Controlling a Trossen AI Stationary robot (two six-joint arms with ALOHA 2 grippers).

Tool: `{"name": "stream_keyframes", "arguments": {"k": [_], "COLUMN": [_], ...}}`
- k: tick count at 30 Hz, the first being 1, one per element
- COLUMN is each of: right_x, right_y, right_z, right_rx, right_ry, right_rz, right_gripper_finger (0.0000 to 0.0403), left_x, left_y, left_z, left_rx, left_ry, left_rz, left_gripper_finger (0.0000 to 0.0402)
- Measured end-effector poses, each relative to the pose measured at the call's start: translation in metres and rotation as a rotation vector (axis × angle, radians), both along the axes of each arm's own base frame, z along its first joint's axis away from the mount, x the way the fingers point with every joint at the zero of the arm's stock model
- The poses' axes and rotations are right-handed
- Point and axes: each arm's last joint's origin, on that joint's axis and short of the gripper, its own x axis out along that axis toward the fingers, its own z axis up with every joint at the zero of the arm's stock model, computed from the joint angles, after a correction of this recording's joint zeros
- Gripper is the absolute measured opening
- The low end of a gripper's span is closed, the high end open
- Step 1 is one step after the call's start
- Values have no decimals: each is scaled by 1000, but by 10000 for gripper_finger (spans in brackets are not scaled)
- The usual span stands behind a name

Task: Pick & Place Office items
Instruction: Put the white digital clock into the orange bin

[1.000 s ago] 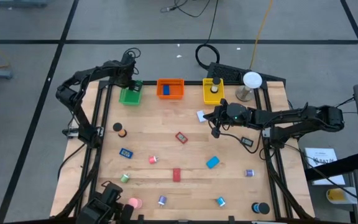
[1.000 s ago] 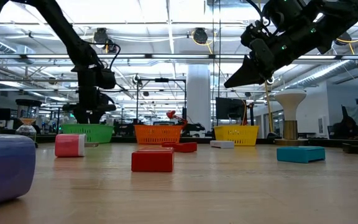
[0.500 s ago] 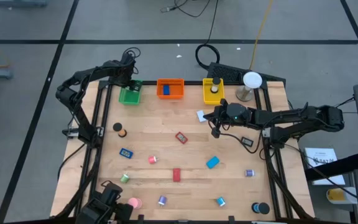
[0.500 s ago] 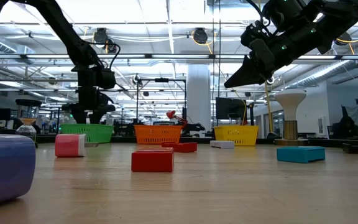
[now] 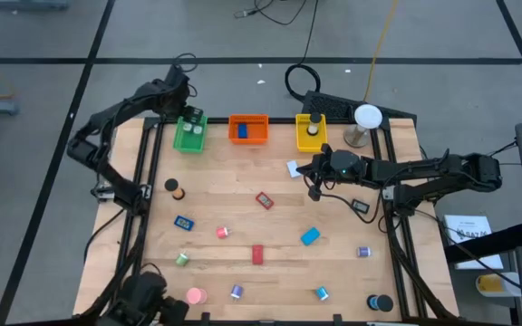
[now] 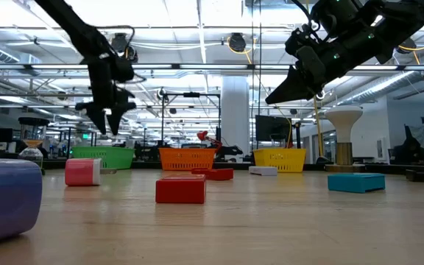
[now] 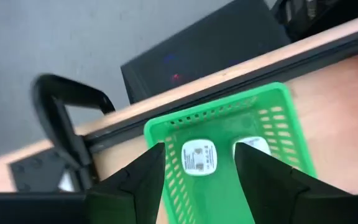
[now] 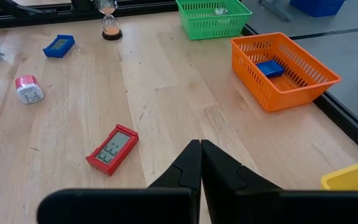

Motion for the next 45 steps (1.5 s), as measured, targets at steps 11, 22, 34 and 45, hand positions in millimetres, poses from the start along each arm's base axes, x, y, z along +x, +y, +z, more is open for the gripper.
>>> {"name": "stream_keyframes", "arguments": {"k": [11, 22, 34, 45], "right_x": [0, -3, -13, 3], "right_y": [0, 1, 4, 11], "right_z": [0, -5, -24, -64], "right_rx": [-21, -21, 101, 199], "right_ry": [6, -101, -15, 51], "right_rz": [10, 3, -342, -477], "right_gripper_finger": [0, 0, 18, 95], "left_x": [10, 24, 50, 60], "left_y": [-83, -169, -208, -214], "left_z": [28, -24, -62, -73], "left_rx": [382, 581, 645, 668], "left_ry": [-326, -790, -915, -858], "left_rz": [-311, -795, -1051, -1050], "left_gripper_finger": [74, 21, 30, 31]}}
